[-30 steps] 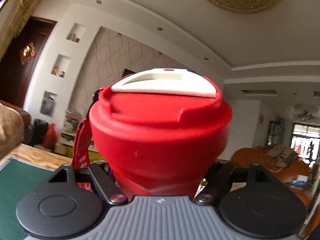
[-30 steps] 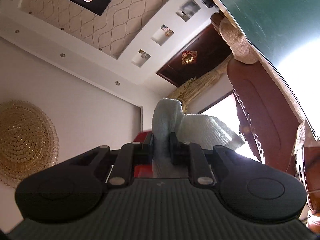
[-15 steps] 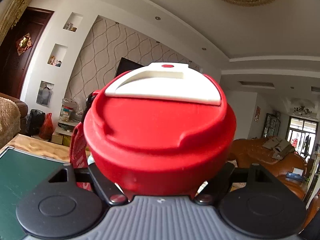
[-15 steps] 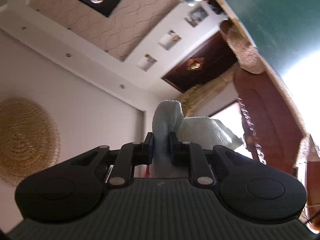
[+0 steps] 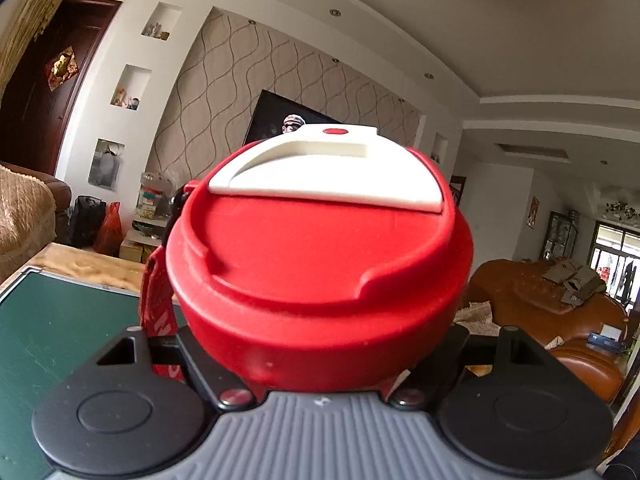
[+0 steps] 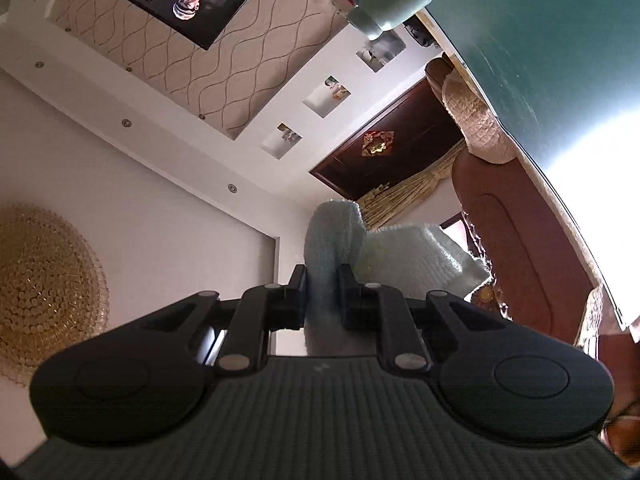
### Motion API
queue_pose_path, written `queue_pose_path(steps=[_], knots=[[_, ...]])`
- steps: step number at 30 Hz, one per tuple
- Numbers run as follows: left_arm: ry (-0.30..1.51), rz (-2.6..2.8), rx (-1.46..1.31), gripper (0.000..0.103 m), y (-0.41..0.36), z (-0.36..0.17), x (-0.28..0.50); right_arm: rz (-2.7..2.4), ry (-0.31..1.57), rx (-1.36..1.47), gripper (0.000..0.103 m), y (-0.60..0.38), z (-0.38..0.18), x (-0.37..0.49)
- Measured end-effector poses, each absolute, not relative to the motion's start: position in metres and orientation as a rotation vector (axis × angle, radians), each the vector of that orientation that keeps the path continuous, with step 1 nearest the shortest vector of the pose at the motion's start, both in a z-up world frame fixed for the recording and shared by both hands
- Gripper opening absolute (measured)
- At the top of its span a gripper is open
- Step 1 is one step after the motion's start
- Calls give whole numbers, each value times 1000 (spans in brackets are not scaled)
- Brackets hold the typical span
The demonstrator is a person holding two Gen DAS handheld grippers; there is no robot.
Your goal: Clean container
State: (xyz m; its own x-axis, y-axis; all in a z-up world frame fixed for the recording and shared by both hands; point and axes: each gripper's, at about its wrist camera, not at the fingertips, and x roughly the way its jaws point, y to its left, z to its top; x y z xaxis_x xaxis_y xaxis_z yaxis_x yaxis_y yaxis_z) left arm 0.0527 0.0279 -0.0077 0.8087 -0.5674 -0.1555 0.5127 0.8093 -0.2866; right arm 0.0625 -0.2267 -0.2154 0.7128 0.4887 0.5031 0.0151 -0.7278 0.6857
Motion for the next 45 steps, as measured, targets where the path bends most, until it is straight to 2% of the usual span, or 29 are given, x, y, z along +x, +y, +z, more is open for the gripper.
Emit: queue_pose_path(steps=[10, 15, 20, 24, 27, 31, 36, 37, 38, 39, 45], knots=[[238, -533, -308, 80, 38, -15, 67, 827, 597, 2321, 19, -180, -251, 49], [213, -462, -240, 79, 40, -29, 79, 755, 619, 2157, 20, -211, -242, 45], [158, -425, -164, 79, 32, -59, 97, 552, 603, 1766, 20, -288, -203, 64], [149, -397, -135, 80, 15, -86, 119, 318, 597, 1131, 20, -331, -125, 95], [151, -399, -148, 80, 1, -104, 137, 146, 572, 659, 20, -321, -79, 119], [192, -398, -181, 80, -19, -130, 165, 107, 654, 273, 20, -265, -86, 161], [276, -414, -218, 80, -29, -150, 184, 213, 802, 216, 20, -210, -127, 176], [281, -423, -222, 80, -29, -151, 185, 230, 796, 230, 26, -206, -127, 172], [302, -432, -214, 80, -31, -153, 187, 248, 789, 243, 42, -202, -127, 168], [328, -439, -203, 80, -33, -154, 190, 265, 786, 262, 51, -200, -125, 165], [395, -423, -125, 79, -48, -158, 190, 294, 721, 298, 52, -217, -99, 146]])
